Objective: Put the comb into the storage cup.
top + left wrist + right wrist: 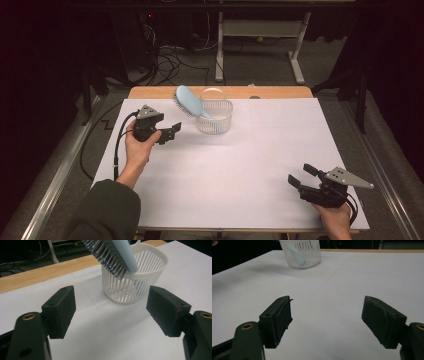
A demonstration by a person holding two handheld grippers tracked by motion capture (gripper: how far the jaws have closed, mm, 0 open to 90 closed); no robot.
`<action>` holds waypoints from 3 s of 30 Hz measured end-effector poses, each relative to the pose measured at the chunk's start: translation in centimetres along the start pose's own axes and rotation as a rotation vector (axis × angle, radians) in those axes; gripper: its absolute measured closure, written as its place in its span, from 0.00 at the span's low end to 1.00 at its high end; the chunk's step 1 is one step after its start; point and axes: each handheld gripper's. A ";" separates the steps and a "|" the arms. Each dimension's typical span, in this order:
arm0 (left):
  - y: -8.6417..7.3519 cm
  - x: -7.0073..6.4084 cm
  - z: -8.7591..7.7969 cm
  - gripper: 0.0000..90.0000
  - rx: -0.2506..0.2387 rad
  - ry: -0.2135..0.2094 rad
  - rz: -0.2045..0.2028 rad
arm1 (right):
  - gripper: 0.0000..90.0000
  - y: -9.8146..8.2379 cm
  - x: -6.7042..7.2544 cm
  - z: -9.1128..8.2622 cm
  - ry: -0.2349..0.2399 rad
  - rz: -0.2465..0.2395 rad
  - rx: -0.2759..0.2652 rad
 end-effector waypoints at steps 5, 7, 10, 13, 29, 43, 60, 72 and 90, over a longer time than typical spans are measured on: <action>-0.1 -0.2 -0.2 0.27 0.003 -0.001 0.014 | 0.27 0.0 0.0 0.0 0.000 0.003 -0.002; -0.1 -0.1 -0.3 0.27 0.001 -0.002 0.015 | 0.27 0.0 -0.1 0.0 -0.001 0.005 -0.001; 0.0 -0.1 -0.5 0.27 0.000 0.000 0.017 | 0.27 0.0 -0.1 0.0 0.000 0.006 0.000; 0.0 -0.2 -0.7 0.27 -0.002 -0.006 0.022 | 0.27 0.0 -0.1 0.0 0.000 0.006 -0.001; -0.7 -0.2 -1.9 0.27 -0.014 -0.009 0.021 | 0.27 0.0 -0.1 -0.1 -0.001 0.003 -0.005; -1.6 -0.1 -3.7 0.27 -0.023 -0.001 0.022 | 0.27 0.0 -0.2 -0.1 -0.004 0.012 -0.008; -3.0 0.0 -5.8 0.27 -0.063 0.008 -0.027 | 0.27 0.0 0.0 -0.3 -0.017 0.004 -0.011; -4.5 0.5 -7.4 0.27 -0.105 -0.013 -0.083 | 0.28 0.1 0.0 -0.5 -0.020 0.000 -0.018; -5.3 0.7 -9.1 0.25 -0.114 0.002 -0.054 | 0.28 0.0 0.1 -0.3 -0.024 -0.003 -0.011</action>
Point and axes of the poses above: each handheld gripper's, and its own axes: z roughly forward along the jaws, y roughly out of its top, x roughly to its left, and after that the axes turned 11 degrees about -x, right-handed
